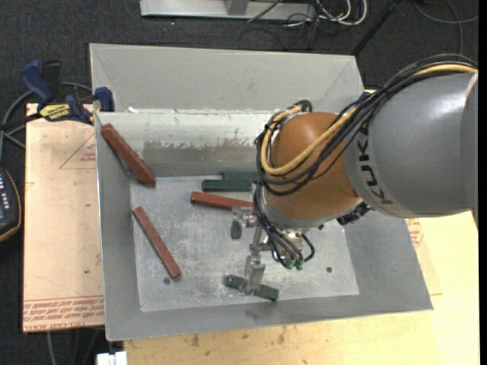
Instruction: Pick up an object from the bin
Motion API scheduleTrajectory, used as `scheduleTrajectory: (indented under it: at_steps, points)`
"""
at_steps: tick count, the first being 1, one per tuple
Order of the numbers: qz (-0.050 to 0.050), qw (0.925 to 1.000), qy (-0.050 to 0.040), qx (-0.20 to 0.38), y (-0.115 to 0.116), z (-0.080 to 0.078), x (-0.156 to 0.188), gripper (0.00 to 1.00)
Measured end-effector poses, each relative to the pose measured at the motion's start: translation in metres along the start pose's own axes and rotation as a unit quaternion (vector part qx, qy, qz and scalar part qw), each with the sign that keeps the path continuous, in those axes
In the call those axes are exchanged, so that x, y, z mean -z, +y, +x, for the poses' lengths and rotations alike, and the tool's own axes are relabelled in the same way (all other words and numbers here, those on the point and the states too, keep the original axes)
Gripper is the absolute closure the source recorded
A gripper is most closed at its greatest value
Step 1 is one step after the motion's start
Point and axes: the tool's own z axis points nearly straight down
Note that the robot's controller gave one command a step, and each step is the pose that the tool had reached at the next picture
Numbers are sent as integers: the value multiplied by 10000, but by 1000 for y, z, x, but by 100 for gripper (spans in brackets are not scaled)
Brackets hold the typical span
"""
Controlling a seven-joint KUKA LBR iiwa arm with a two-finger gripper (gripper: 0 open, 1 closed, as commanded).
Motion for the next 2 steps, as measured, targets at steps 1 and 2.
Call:
scheduleTrajectory:
  at_steps: [1, 2]
  points:
    - [2, 10000, -15, 3, -32, -6, -103, 0]
    - [-5, 10000, -19, 16, -30, -7, -99, 100]
